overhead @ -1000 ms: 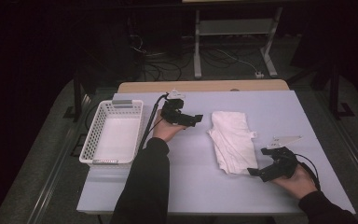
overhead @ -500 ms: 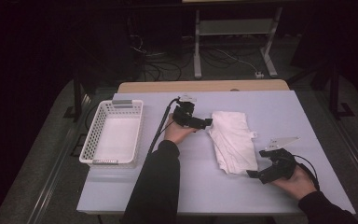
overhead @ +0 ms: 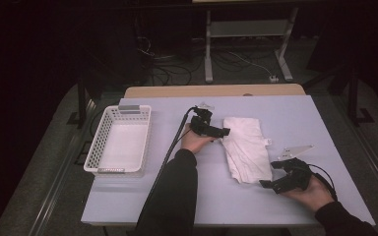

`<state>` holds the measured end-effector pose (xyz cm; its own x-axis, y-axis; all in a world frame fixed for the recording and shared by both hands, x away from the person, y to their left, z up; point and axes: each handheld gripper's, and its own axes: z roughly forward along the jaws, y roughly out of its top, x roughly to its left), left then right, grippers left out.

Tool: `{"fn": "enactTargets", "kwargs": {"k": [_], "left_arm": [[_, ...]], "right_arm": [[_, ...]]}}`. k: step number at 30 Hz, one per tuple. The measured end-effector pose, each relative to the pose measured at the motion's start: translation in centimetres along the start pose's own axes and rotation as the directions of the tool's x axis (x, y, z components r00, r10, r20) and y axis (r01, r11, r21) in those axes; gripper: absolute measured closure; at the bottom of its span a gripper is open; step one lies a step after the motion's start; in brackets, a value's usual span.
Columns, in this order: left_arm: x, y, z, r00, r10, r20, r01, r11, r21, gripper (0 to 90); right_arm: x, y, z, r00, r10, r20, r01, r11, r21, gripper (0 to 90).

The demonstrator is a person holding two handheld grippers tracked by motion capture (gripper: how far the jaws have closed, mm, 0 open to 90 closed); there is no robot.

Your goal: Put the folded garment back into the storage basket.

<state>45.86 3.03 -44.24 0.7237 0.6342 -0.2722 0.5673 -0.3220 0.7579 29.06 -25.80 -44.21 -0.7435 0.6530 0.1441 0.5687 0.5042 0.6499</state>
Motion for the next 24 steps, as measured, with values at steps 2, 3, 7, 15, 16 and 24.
{"fn": "enactTargets", "kwargs": {"k": [2,3,7,15,16,24], "left_arm": [[0.0,0.0,0.0,1.0,0.0,0.0,0.0,1.0,0.0,0.0],[0.0,-0.2,0.4,1.0,-0.002,0.008,0.002,0.9999,0.015,0.0],[0.0,-0.3,0.9,0.9999,-0.008,0.006,0.008,0.9998,0.018,0.5],[-0.3,-0.3,1.5,0.9999,-0.001,0.015,0.001,0.9997,0.023,6.9],[-0.4,-0.3,1.7,0.9998,-0.007,0.018,0.007,0.9998,0.018,6.9],[-0.7,-0.5,2.4,0.999,-0.012,0.042,0.012,0.9997,0.022,22.9]], "right_arm": [[0.0,0.0,0.0,1.0,-0.001,0.0,0.001,1.0,0.004,13.4],[0.0,0.0,0.0,1.0,-0.001,0.0,0.001,1.0,0.004,13.6],[0.0,0.0,0.2,1.0,0.0,0.004,0.0,1.0,0.018,18.2],[0.1,0.0,0.5,0.9998,-0.003,0.017,0.003,1.0,0.03,29.5],[0.2,0.0,0.5,0.9998,-0.003,0.02,0.003,1.0,0.029,32.0],[0.3,0.0,0.4,0.9987,-0.011,0.051,0.01,1.0,0.019,52.1]]}}
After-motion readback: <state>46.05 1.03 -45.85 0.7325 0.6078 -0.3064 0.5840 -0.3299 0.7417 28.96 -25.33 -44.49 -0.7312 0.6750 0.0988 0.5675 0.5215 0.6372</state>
